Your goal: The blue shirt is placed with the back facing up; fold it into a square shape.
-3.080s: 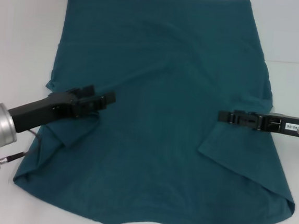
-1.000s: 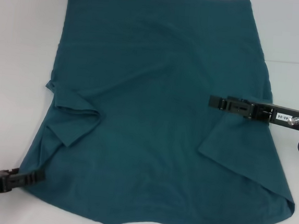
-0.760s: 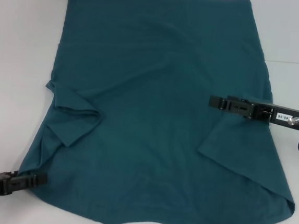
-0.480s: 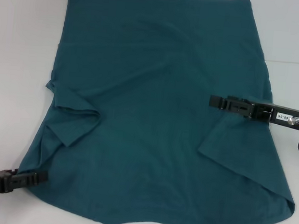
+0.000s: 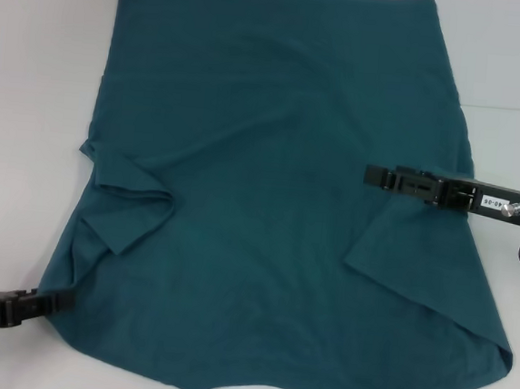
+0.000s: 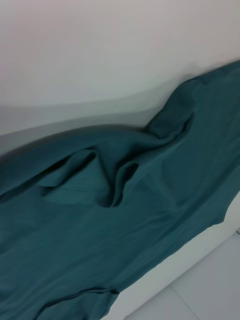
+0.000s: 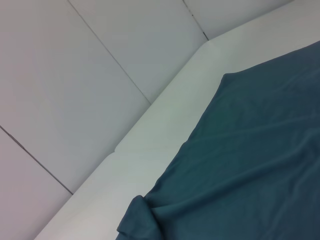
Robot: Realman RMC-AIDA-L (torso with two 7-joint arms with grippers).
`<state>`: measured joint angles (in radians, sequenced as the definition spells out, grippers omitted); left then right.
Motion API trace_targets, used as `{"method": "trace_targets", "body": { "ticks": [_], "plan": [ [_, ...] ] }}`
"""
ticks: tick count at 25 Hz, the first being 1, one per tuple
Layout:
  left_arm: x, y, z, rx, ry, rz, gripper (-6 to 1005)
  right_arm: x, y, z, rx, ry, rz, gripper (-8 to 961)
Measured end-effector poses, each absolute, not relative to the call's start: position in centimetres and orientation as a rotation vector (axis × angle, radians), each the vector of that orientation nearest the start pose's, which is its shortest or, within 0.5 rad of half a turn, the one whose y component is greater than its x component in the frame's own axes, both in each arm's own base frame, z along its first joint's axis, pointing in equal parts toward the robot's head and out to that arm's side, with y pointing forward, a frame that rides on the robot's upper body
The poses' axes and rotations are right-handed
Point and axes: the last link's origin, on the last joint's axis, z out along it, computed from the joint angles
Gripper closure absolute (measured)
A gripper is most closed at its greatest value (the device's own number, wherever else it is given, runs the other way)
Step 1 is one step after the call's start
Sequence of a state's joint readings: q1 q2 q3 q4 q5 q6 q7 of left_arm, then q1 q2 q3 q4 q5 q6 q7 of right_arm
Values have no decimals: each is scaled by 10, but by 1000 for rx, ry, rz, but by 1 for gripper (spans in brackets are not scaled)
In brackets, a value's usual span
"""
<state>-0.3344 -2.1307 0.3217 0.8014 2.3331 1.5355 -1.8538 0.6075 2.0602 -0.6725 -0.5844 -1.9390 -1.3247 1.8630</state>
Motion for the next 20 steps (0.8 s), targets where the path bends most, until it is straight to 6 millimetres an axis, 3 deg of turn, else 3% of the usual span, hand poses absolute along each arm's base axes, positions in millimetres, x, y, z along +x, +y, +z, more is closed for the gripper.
{"method": "trace_targets", "body": {
  "ticks": [8,13,20],
  "plan": [
    [-366,262,27,-2170,-1561,-548,560,260,375,4,-2382,1284,802,25],
    [-364,264,27,-2177,-1557,-544,796,263,375,6,-2374,1288,789,25],
    [-362,266,28,-2182,-1551,-557,959,270,371,9,-2366,1304,779,26]
  ]
}}
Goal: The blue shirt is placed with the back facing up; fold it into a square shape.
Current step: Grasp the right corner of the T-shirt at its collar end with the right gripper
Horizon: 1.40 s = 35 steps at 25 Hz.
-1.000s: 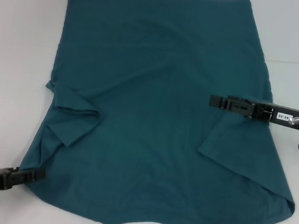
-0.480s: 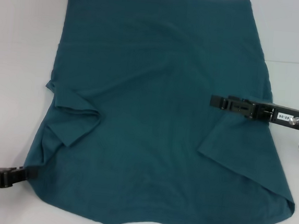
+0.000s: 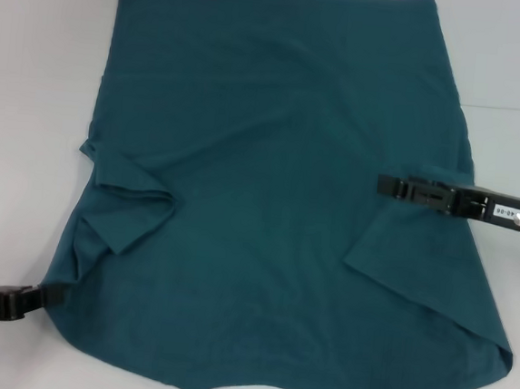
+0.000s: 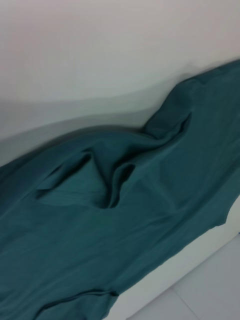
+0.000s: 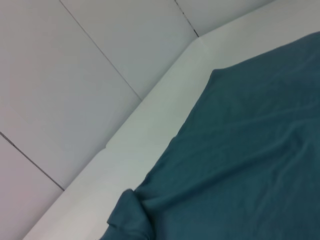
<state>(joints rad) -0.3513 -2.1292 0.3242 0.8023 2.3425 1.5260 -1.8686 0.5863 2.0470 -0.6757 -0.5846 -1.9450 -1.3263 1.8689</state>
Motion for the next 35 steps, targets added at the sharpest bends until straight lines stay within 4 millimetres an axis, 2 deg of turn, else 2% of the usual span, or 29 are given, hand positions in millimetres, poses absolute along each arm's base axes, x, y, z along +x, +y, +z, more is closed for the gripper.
{"method": "trace_targets", "body": {
  "ticks": [7,11,16,28,35],
  "plan": [
    [-361,266,30,-2177,-1560,-574,982,292,356,21,-2381,1472,624,26],
    [-360,267,30,-2171,-1557,-594,982,309,343,36,-2357,1599,549,27],
    [-356,268,31,-2178,-1552,-633,983,328,327,56,-2266,1677,521,29],
    [-348,275,31,-2184,-1552,-672,982,355,298,64,-2191,1796,405,30],
    [-344,280,29,-2196,-1549,-678,982,359,290,64,-2195,1819,394,30]
  ]
}}
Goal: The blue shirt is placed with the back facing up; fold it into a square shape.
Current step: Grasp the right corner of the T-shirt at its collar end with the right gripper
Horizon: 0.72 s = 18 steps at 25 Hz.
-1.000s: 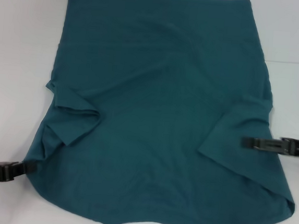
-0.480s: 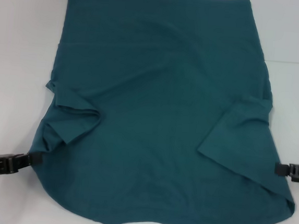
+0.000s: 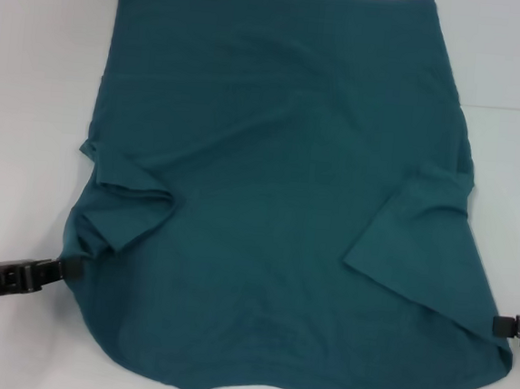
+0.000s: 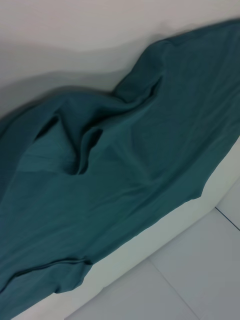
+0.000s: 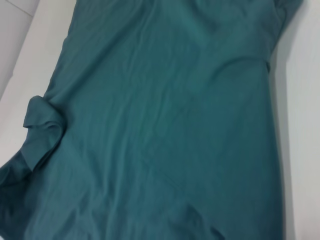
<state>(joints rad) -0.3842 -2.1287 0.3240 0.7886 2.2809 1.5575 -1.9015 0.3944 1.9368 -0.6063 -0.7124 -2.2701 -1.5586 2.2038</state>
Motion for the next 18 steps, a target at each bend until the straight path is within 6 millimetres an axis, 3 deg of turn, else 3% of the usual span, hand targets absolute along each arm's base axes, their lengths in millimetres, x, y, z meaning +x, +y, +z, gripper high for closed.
{"method": "trace_targets", "body": {
  "ticks": [18],
  "plan": [
    [-344,281,29,-2197,-1549,-673,982,351,292,49,-2251,1817,362,31]
  ]
}}
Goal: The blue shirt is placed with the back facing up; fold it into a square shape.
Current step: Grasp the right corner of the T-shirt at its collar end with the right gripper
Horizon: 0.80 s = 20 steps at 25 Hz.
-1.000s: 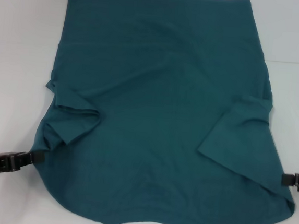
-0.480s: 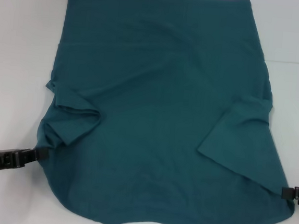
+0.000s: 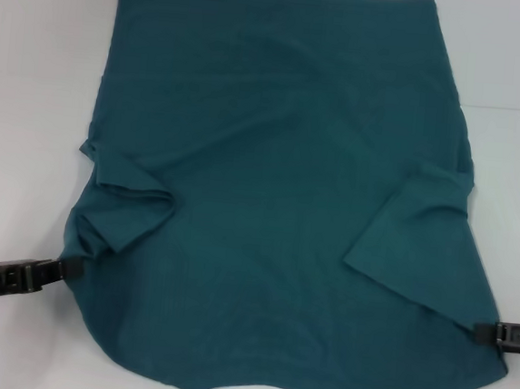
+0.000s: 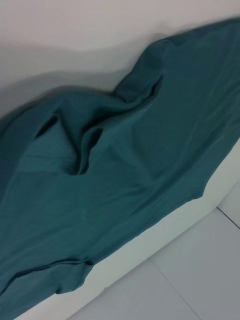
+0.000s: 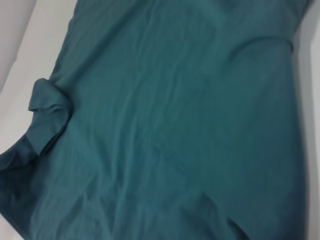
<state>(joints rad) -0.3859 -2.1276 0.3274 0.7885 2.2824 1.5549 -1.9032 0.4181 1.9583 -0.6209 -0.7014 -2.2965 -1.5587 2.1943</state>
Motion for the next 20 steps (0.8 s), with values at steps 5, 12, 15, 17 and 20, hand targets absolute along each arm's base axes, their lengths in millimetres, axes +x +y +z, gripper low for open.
{"method": "trace_targets", "body": {
  "ticks": [5,12,15,17,20],
  "plan": [
    [-345,280,29,-2195,-1546,-674,983,343,296,42,-2285,1809,368,31],
    [-345,280,30,-2193,-1544,-676,983,335,303,37,-2322,1786,368,31],
    [-345,281,30,-2191,-1542,-674,983,328,308,34,-2349,1761,376,31],
    [-345,281,30,-2191,-1542,-674,982,326,310,33,-2355,1756,380,31],
    [-345,281,30,-2190,-1542,-674,982,320,315,29,-2375,1741,385,32]
  ]
}}
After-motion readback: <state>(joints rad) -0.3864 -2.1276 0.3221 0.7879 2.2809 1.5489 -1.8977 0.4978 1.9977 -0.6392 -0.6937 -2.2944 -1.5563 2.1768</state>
